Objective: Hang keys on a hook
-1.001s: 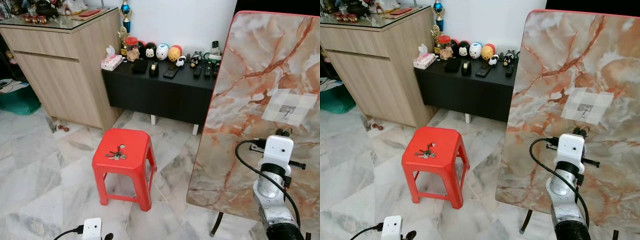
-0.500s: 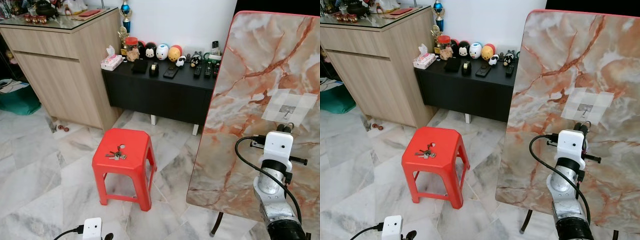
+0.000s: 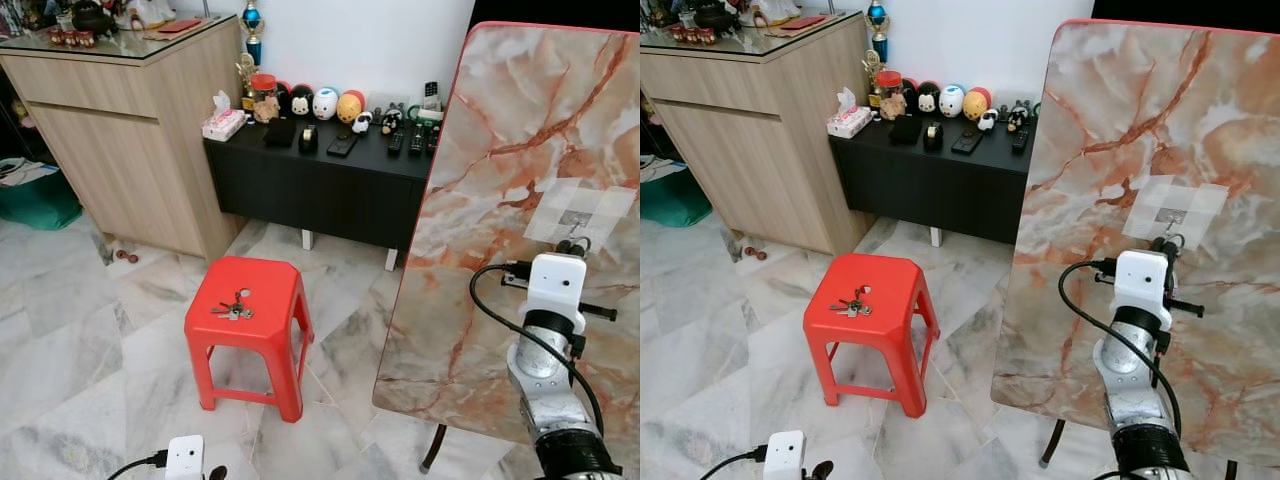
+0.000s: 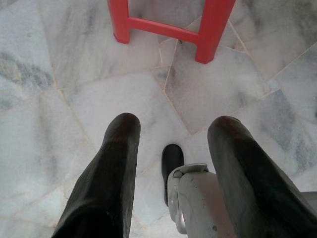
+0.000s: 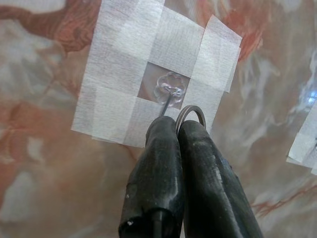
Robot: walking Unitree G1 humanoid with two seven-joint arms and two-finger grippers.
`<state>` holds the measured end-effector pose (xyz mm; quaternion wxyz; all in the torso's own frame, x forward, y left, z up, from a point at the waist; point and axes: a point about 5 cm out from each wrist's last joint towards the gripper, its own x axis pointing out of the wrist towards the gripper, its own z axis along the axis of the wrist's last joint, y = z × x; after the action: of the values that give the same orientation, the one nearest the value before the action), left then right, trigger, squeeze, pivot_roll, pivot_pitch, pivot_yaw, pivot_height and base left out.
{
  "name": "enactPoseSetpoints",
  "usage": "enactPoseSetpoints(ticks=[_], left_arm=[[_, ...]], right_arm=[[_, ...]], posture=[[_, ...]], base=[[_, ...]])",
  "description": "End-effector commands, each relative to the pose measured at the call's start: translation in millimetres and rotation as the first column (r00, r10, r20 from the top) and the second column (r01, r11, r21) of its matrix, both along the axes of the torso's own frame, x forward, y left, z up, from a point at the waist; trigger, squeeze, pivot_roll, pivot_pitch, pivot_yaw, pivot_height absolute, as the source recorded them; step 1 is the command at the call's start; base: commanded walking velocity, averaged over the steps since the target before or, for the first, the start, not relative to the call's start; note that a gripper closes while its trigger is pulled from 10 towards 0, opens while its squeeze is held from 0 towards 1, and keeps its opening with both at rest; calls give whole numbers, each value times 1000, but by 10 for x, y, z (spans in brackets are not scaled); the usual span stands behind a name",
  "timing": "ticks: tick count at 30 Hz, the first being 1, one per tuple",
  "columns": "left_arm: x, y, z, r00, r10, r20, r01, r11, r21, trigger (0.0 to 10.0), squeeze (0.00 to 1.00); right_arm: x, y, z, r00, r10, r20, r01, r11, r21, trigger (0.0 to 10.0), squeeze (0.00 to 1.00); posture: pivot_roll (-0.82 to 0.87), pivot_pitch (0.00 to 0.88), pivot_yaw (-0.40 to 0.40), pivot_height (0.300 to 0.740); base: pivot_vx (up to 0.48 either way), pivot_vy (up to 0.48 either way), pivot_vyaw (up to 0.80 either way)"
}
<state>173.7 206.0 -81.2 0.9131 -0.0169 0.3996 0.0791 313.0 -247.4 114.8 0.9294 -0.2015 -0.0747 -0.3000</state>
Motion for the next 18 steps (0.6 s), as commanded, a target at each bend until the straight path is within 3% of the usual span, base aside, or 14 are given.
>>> enactPoseSetpoints(ticks=[1, 10, 18], left_arm=[[9, 1, 3, 1000, -6, 0, 6, 1000, 3, 10000, 0], [11, -1, 4, 1000, -6, 1, 6, 1000, 4, 10000, 0], [12, -2, 5, 1000, -6, 1, 6, 1000, 3, 10000, 0]], right_arm=[[40, -19, 55, 1000, -6, 8, 6, 1000, 0, 10000, 0], [78, -25, -24, 996, -7, -87, 5, 1000, -23, 10000, 0], [89, -14, -23, 995, -4, -97, 0, 999, -49, 10000, 0]], posture=[[22, 0, -35, 740], [24, 0, -35, 740], [25, 0, -36, 740]], base=[[0, 0, 0], [0, 0, 0], [0, 0, 0]])
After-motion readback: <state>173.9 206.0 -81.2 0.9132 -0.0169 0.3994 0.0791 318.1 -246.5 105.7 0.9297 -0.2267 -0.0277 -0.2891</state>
